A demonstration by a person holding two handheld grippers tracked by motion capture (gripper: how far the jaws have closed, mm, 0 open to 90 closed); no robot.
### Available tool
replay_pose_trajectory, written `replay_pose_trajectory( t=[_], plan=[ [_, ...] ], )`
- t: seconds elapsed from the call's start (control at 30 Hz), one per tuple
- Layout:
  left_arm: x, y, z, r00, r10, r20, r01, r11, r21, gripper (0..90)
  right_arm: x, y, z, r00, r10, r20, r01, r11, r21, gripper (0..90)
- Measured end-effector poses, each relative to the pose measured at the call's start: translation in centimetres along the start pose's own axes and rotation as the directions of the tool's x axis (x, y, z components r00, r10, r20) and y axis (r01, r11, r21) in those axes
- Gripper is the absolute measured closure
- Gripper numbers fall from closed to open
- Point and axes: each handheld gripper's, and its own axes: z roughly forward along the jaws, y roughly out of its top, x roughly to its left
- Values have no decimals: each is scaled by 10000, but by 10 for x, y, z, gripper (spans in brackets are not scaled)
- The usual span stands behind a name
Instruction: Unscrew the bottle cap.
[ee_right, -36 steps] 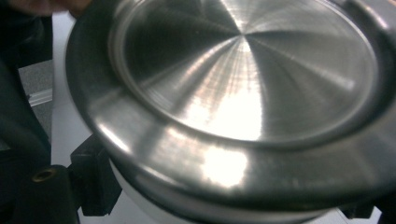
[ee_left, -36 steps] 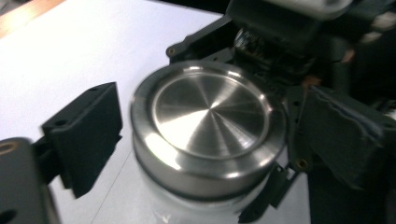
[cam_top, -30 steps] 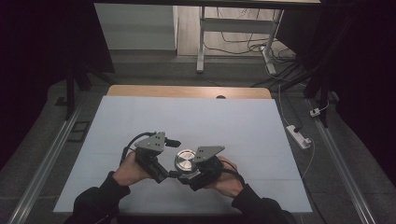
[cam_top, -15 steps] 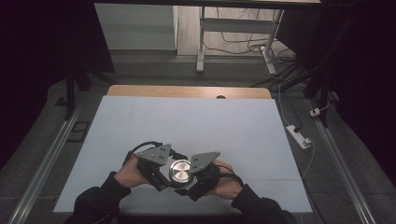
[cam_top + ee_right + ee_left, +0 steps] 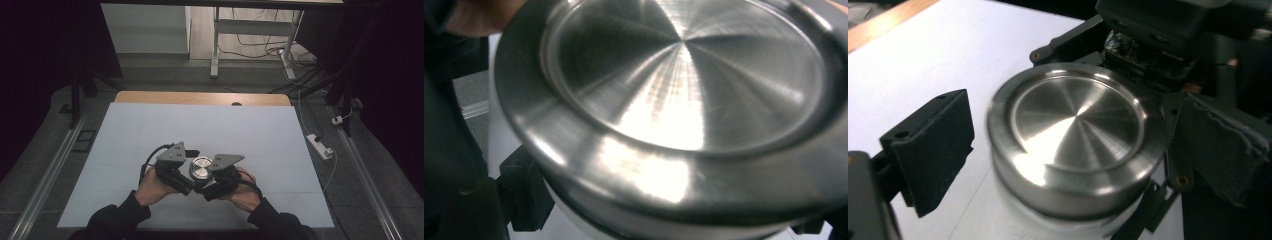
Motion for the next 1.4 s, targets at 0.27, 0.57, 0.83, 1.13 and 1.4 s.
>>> replay_pose_trajectory(
  t=[0.27,0.57,0.83,1.13,1.4],
  plan=[
    [4,-2,-13,9830,1508,1049,-1612,9820,983,66,5,0,3,9954,-548,-791,559,9984,116,145],
    [-3,-6,-5,9618,1967,1906,-2203,9690,1117,183,17,0,6,9739,-1536,-1673,1616,9862,355,145],
    [-7,0,-1,9966,819,-81,-814,9952,551,189,5,-1,4,9967,-511,-627,527,9983,247,145],
    [-6,3,-7,9987,430,-271,-420,9985,340,189,3,-2,3,9990,-269,-354,277,9994,226,145],
    [-6,3,-13,9991,403,-152,-398,9987,319,189,0,-2,2,9996,-192,-220,196,9996,184,145]
  ],
)
